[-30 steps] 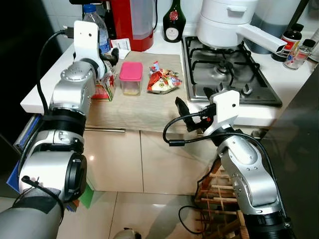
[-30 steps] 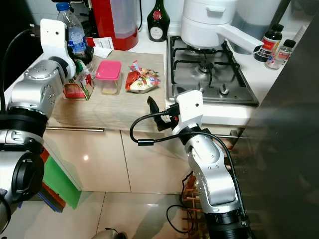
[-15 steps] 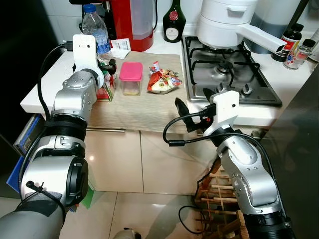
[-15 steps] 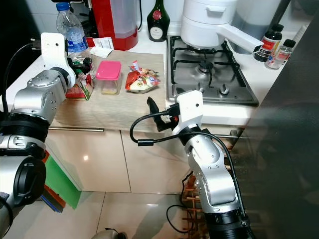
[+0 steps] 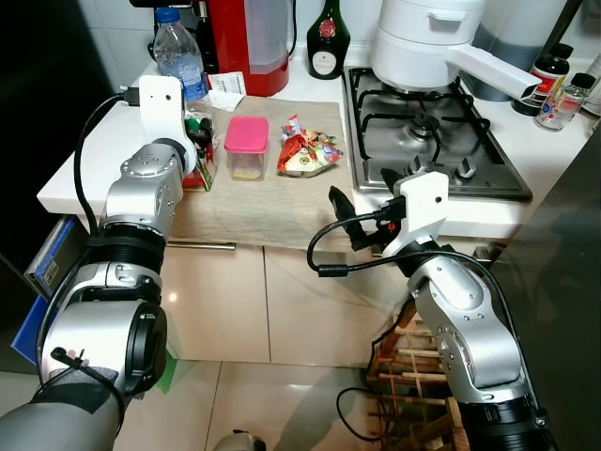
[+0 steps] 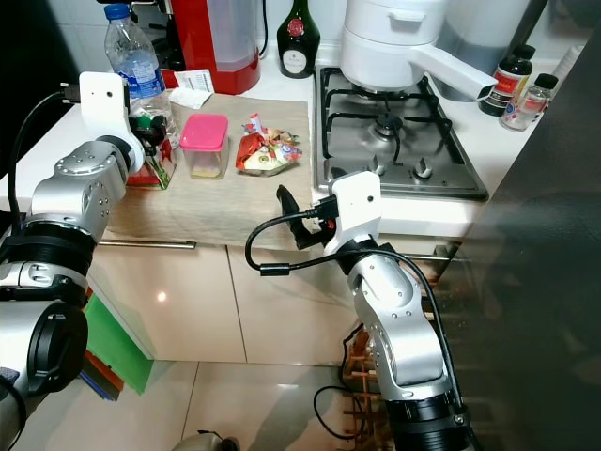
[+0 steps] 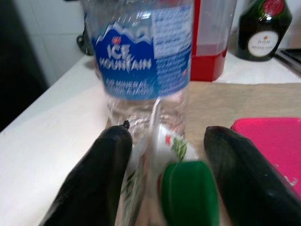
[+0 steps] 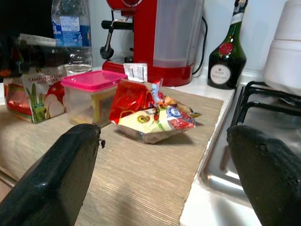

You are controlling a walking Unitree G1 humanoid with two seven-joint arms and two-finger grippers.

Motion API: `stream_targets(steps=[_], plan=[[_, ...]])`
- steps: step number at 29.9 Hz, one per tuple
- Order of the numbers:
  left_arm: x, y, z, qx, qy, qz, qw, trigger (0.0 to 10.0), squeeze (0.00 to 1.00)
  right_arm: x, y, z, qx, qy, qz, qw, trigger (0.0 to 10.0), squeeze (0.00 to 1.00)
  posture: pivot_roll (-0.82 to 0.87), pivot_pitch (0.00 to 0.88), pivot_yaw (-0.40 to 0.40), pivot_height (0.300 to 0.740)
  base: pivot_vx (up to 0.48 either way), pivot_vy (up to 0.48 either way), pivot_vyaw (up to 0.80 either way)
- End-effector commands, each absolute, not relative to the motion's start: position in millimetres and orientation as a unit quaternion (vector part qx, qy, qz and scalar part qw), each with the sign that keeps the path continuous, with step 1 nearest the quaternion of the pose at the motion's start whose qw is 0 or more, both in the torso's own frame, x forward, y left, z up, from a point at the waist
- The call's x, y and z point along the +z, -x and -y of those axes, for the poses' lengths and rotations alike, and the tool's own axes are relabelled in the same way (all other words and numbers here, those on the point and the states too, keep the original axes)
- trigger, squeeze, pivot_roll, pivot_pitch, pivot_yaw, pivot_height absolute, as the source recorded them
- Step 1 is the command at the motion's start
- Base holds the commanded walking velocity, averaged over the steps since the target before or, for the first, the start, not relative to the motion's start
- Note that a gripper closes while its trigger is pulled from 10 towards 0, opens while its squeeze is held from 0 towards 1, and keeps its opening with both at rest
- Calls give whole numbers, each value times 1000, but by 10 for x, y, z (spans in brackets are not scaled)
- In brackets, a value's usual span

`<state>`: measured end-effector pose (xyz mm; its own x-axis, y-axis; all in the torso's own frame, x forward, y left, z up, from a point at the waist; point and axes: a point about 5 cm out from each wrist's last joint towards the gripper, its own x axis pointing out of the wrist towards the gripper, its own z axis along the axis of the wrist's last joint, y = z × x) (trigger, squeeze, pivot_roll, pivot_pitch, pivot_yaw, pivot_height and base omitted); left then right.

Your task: Restocking fridge

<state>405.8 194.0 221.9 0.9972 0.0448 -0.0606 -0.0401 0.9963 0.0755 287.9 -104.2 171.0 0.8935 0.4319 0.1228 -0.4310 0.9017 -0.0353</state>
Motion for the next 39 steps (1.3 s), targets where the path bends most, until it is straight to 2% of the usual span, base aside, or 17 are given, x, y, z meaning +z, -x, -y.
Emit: stream_targets(steps=[1,14,20,27,33,37,38,39], plan=[[2249,-4055,-1917,16,-47,-21,999,0,0,1734,-2903,1049,222,6,67,973,10000,110,-5,0,15,740,0,0,0],[2025,-4039,-1972,24,-18,-61,998,0,0,1679,-2921,1044,226,11,60,972,10000,110,-1,0,13,740,0,0,0],[2105,-4030,-1889,9,-41,-32,999,0,0,1661,-2922,1052,227,12,57,972,10000,110,-3,0,10,740,0,0,0],[2158,-4024,-1842,-2,-23,-10,1000,0,0,1636,-2924,1033,232,10,54,971,10000,110,1,0,2,740,0,0,0],[2464,-3950,-1860,6,-37,67,997,0,0,1635,-2927,1040,229,10,55,972,10000,110,2,0,3,740,0,0,0],[2715,-3789,-1859,1,-68,151,986,0,0,1642,-2936,1079,210,12,61,976,10000,114,8,0,5,740,0,0,0],[2745,-3747,-1862,4,-72,166,984,4235,0,1648,-2945,1099,202,12,63,977,10000,114,8,0,5,740,0,0,0],[2762,-3703,-1862,6,-84,179,980,10000,0,1660,-2959,1128,190,6,67,980,10000,110,11,0,6,740,0,0,0]])
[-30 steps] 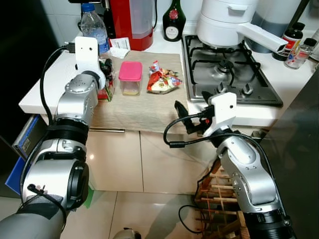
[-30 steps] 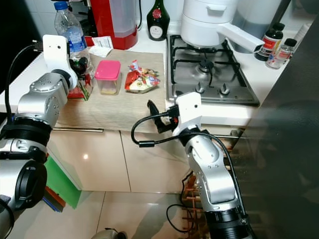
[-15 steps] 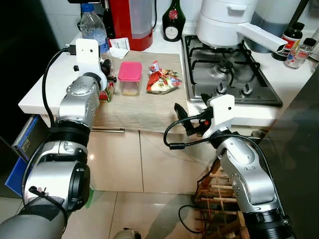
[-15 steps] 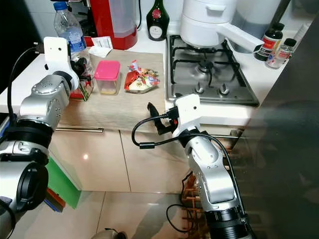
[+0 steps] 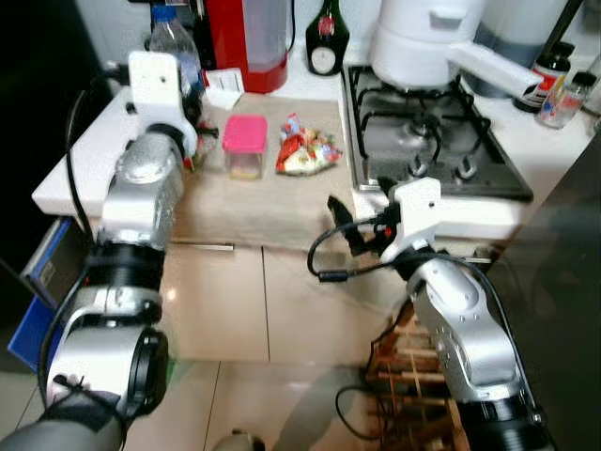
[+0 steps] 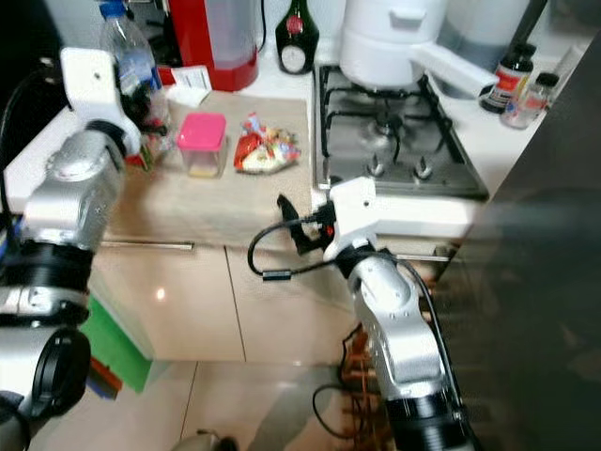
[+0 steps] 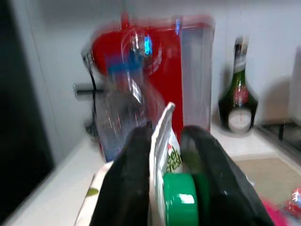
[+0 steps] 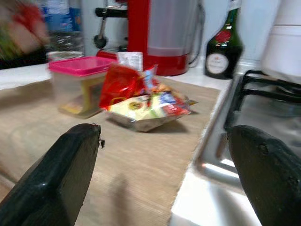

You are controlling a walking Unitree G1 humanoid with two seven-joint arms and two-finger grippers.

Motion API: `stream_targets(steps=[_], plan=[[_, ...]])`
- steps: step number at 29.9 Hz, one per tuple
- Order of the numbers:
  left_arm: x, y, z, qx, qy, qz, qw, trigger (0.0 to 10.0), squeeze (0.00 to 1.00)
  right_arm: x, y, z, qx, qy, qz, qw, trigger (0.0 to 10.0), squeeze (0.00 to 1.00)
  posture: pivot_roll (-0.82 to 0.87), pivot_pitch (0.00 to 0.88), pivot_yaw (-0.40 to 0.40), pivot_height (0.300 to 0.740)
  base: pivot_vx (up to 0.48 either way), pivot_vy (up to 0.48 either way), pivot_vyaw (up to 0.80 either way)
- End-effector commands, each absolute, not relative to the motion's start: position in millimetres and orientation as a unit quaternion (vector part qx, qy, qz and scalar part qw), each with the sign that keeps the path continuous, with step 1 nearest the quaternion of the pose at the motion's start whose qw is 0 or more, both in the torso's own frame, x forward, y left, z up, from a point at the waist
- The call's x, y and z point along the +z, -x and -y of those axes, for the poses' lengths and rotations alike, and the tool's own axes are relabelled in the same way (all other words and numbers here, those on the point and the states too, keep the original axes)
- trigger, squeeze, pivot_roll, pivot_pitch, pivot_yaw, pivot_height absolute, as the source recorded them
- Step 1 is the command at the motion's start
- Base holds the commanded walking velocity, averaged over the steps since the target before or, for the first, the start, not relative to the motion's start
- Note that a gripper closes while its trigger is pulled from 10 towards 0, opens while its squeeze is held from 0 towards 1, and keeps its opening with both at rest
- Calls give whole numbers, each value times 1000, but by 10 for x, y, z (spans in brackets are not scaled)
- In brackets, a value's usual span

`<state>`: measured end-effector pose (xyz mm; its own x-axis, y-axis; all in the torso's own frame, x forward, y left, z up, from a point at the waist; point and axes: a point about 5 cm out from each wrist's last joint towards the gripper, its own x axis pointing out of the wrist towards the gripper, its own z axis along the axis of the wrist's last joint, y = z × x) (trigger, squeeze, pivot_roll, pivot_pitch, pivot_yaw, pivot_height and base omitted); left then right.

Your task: Restocking fridge

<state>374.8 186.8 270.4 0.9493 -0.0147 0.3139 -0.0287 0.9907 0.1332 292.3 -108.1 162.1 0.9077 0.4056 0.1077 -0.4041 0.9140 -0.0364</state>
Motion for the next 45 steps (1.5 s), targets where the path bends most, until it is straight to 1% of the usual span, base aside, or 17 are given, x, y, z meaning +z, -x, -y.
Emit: stream_targets(steps=[1,3,4,6,10,15,16,21,45], plan=[[2773,-3662,-1861,8,-94,190,977,10000,0,1672,-2973,1156,179,-3,69,982,10000,106,11,0,6,740,0,0,0],[2765,-3564,-1837,-1,-86,211,974,10000,0,1705,-3000,1219,158,-22,76,984,10000,106,22,0,2,740,0,0,0],[2765,-3564,-1837,-1,-86,211,974,10000,0,1705,-3000,1219,158,-22,76,984,10000,106,22,0,2,740,0,0,0],[2710,-3452,-1799,-13,-75,223,972,10000,0,1733,-3025,1271,140,-27,84,986,10000,106,28,0,-3,740,0,0,0],[2574,-3291,-1726,-26,-77,224,971,10000,0,1730,-3052,1320,115,-21,90,989,10000,110,37,0,-13,740,0,0,0],[2475,-3187,-1671,-41,-48,216,974,10000,0,1635,-3015,1331,112,6,80,990,10000,102,39,0,-15,740,0,0,0],[2452,-3142,-1618,-50,-43,214,975,10000,0,1602,-2998,1325,110,6,75,991,10000,106,38,0,-12,740,0,0,0],[2411,-3139,-1558,-55,-43,202,977,10000,0,1591,-3004,1307,109,3,74,991,10000,102,34,0,-8,740,0,0,0],[2338,-3192,-1503,-53,-42,178,982,10000,0,1533,-3036,1332,110,9,67,992,10000,106,19,0,-4,740,-297,0,0]])
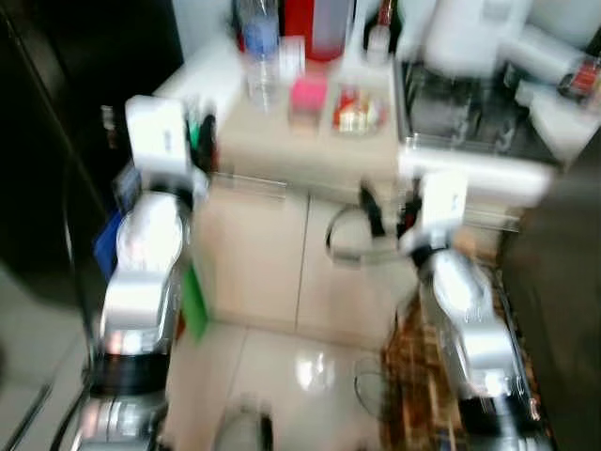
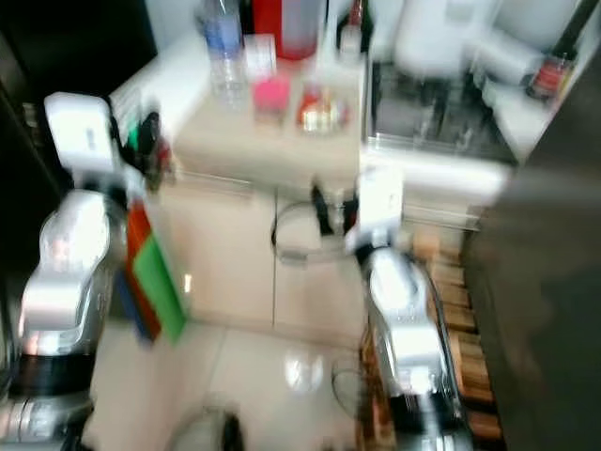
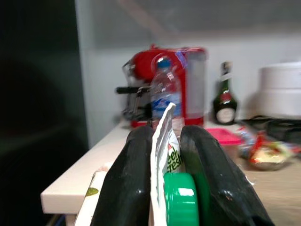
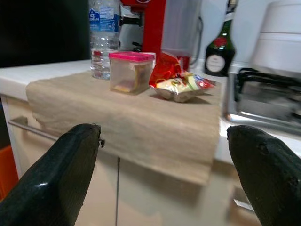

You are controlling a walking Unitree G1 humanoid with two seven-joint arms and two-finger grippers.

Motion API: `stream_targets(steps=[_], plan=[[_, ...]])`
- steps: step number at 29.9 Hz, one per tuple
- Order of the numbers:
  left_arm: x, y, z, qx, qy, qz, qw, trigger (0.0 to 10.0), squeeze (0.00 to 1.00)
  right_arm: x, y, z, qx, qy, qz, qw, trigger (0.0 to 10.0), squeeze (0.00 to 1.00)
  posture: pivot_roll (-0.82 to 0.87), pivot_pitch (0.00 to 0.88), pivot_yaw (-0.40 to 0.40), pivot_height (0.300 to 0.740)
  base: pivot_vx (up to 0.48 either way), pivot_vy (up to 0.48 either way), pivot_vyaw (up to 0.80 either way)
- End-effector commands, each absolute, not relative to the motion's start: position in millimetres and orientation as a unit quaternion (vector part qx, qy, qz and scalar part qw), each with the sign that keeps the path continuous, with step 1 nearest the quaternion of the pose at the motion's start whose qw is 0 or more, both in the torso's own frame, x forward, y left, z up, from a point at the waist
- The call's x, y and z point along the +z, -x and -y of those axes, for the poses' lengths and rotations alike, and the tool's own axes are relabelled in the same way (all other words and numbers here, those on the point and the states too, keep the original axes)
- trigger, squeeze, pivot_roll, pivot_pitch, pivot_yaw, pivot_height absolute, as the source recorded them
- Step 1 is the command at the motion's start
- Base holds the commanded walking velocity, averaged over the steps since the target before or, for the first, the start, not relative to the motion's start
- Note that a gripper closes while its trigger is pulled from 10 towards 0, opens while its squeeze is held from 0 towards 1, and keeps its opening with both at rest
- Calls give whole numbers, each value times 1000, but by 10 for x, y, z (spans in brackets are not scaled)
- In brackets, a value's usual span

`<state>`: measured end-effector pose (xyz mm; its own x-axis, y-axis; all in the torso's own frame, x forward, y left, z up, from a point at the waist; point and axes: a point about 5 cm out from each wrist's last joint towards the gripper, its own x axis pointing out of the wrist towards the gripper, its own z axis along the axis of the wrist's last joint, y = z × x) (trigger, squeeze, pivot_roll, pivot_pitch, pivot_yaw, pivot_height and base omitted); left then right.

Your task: Restocking fridge

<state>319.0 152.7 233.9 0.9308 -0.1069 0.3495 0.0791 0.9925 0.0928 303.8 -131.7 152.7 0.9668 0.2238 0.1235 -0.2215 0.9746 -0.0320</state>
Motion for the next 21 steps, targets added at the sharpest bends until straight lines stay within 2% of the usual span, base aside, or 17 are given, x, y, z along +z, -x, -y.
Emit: stream_targets(steps=[1,18,21], plan=[[2337,-3193,-1503,-53,-42,177,982,10000,0,1532,-3035,1333,110,9,67,992,10000,106,19,0,-4,740,-270,0,0],[2226,-3196,-1507,-52,-39,157,985,10000,0,1462,-2984,1372,104,11,59,993,10000,102,12,0,7,740,-268,0,0],[2212,-3187,-1504,-53,-38,156,986,10000,0,1440,-2970,1373,105,11,56,993,10000,106,12,0,7,740,0,0,0]])
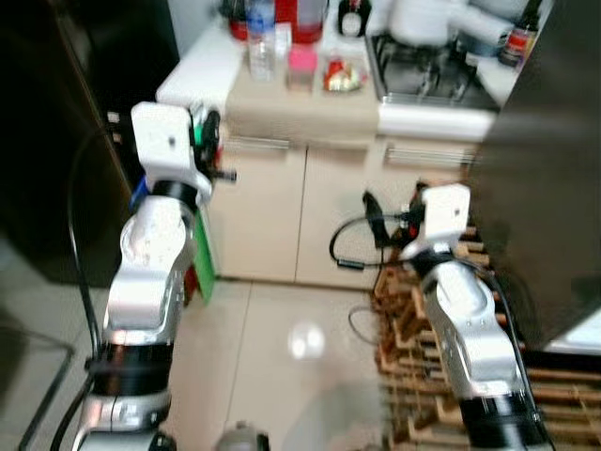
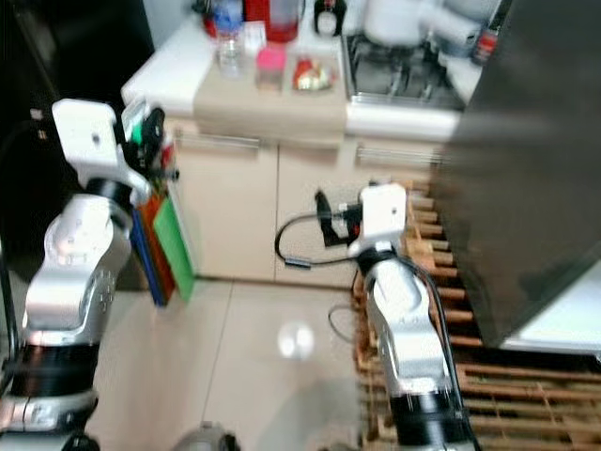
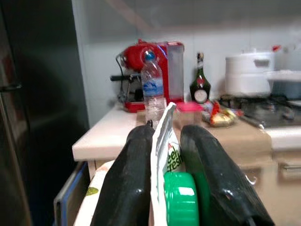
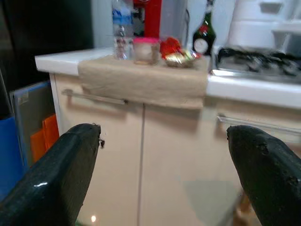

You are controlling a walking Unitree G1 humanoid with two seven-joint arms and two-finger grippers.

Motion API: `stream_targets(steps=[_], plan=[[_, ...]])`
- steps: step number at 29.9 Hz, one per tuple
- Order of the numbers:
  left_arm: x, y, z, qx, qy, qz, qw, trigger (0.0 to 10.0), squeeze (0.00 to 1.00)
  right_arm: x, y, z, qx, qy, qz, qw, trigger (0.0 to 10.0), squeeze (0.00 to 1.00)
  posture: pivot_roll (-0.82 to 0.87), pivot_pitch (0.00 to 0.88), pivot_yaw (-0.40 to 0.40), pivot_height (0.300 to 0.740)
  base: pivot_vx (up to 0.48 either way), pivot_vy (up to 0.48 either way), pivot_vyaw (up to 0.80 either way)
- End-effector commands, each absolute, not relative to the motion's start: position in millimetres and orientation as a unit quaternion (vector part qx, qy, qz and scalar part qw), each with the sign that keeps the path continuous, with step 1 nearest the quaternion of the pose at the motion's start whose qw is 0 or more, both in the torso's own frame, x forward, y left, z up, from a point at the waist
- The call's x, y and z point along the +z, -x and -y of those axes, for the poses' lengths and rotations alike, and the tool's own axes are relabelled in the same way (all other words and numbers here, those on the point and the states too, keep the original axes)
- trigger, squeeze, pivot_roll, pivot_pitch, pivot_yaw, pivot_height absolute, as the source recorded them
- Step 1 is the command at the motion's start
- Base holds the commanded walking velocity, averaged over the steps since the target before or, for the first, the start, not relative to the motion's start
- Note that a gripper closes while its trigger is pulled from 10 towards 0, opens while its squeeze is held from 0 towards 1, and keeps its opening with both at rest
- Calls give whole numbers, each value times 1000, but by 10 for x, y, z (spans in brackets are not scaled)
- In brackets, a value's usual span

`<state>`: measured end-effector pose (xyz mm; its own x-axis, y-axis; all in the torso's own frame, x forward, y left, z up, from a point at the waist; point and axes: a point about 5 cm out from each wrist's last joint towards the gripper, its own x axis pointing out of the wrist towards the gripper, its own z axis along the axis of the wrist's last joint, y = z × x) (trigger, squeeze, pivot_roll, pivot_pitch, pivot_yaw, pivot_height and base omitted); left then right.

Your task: Restocking fridge

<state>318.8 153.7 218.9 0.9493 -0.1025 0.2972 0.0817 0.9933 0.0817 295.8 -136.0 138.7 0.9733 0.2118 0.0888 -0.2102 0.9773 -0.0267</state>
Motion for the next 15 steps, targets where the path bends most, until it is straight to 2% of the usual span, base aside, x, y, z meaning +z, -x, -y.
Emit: stream_targets(steps=[1,9,10,13,15], plan=[[2209,-3188,-1502,-53,-38,155,986,10000,0,1437,-2970,1373,105,11,56,993,10000,106,12,0,7,740,0,0,0],[2169,-3178,-1494,-55,-39,152,986,10000,0,1408,-2961,1391,104,14,51,993,10000,106,6,0,11,740,0,0,0],[2093,-3137,-1508,-60,-4,137,989,10000,0,1382,-2942,1417,101,15,46,994,10000,106,6,0,11,740,0,0,0],[2034,-3115,-1500,-63,11,126,990,10000,0,1368,-2932,1429,99,16,44,994,10000,106,3,0,12,740,0,0,0],[1919,-3072,-1424,-71,14,106,992,10000,0,1346,-2914,1446,97,17,40,994,10000,102,-6,0,18,740,0,-480,0]])
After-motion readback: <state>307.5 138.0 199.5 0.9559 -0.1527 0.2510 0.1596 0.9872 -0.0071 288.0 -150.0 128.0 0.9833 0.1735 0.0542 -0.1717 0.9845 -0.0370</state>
